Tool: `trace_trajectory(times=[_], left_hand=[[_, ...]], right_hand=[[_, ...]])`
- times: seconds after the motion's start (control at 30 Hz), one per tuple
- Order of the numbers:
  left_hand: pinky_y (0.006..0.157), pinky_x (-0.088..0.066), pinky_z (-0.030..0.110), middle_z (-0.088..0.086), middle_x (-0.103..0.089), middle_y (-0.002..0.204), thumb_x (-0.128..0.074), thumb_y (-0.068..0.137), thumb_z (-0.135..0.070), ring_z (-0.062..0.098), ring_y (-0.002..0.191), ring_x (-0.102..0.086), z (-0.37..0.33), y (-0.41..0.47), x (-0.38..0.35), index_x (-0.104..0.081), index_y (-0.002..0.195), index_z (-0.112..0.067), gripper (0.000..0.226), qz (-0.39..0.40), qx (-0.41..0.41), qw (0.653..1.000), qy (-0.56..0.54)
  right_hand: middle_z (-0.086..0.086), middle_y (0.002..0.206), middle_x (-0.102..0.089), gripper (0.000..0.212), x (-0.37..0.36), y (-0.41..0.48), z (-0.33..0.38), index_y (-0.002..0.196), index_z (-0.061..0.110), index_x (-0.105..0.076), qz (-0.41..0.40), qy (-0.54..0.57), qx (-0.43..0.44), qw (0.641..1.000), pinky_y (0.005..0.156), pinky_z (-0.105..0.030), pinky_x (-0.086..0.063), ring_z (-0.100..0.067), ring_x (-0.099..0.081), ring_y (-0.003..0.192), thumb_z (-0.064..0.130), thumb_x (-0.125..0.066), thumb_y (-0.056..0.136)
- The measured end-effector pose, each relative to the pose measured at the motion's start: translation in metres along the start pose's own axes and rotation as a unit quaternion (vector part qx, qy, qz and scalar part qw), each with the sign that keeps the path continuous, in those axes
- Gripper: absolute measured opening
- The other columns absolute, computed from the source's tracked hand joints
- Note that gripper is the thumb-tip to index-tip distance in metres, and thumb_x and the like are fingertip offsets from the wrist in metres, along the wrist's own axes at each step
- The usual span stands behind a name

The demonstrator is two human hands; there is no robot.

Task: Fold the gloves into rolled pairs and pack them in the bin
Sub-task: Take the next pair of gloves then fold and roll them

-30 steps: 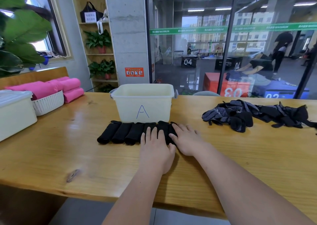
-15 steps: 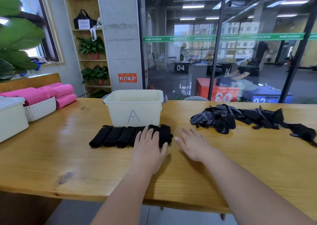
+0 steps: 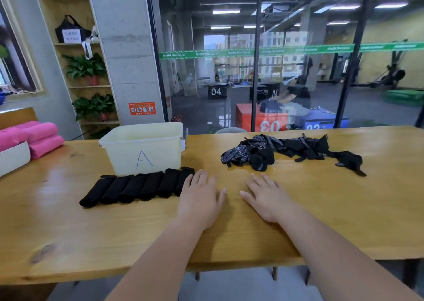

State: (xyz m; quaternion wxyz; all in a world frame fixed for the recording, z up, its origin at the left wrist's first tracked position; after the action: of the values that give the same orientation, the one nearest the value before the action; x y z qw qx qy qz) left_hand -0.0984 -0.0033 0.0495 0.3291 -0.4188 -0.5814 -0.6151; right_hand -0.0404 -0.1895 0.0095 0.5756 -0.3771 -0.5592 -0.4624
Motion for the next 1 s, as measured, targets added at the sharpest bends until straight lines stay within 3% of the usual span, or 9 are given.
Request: trace_trajectory(times=[0.4,0.63,0.87,1.0], left_hand=[[0.127,-0.022,0.043,0.001,-0.041,0.163,-0.025,0.110,-0.057,0.023,0.154,-0.031,-0.041,0.055,-0.047,-0.043,0.156,-0.022,0.060,0.048,-0.012,0.997,-0.064],[0.131,-0.012,0.044,0.002,-0.024,0.173,-0.023,0.108,-0.063,0.022,0.161,-0.012,-0.035,0.061,-0.071,-0.031,0.163,-0.025,0.068,0.091,0.003,0.991,-0.102],[0.131,-0.011,0.043,0.003,-0.025,0.173,-0.023,0.108,-0.064,0.022,0.162,-0.012,-0.034,0.060,-0.073,-0.036,0.161,-0.025,0.067,0.100,0.014,0.989,-0.108],[0.131,-0.012,0.042,0.003,-0.026,0.172,-0.025,0.107,-0.065,0.021,0.161,-0.013,-0.033,0.061,-0.073,-0.037,0.160,-0.025,0.067,0.102,0.020,0.988,-0.111]], right_hand=[[0.004,0.176,-0.012,0.073,0.006,0.019,-0.043,0.165,0.035,-0.023,-0.074,-0.015,-0.035,0.997,0.130,-0.052,-0.009,-0.023,-0.001,0.163,0.071,-0.009,0.103],[-0.004,0.177,0.002,0.071,0.009,0.052,-0.067,0.167,0.037,-0.013,-0.093,-0.026,-0.077,0.992,0.130,-0.054,-0.008,-0.030,0.008,0.163,0.070,-0.011,0.104],[-0.010,0.176,0.006,0.078,0.004,0.083,-0.079,0.168,0.038,-0.006,-0.058,-0.018,-0.097,0.993,0.131,-0.054,-0.005,-0.032,0.009,0.162,0.077,-0.011,0.100],[-0.007,0.177,-0.001,0.081,-0.004,0.093,-0.086,0.168,0.038,-0.008,-0.037,0.025,-0.099,0.994,0.131,-0.053,-0.005,-0.031,0.007,0.162,0.080,-0.010,0.098]])
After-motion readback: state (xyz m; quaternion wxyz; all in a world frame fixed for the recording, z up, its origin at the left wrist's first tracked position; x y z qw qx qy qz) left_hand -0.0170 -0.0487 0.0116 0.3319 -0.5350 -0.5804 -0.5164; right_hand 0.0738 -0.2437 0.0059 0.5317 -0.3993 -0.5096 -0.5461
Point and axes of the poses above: each hand's wrist, its own y-axis towards the middle knuckle, its own x-axis out of the back of the hand, z = x × y, the point moved 9 cm from there along y, towards the middle knuckle
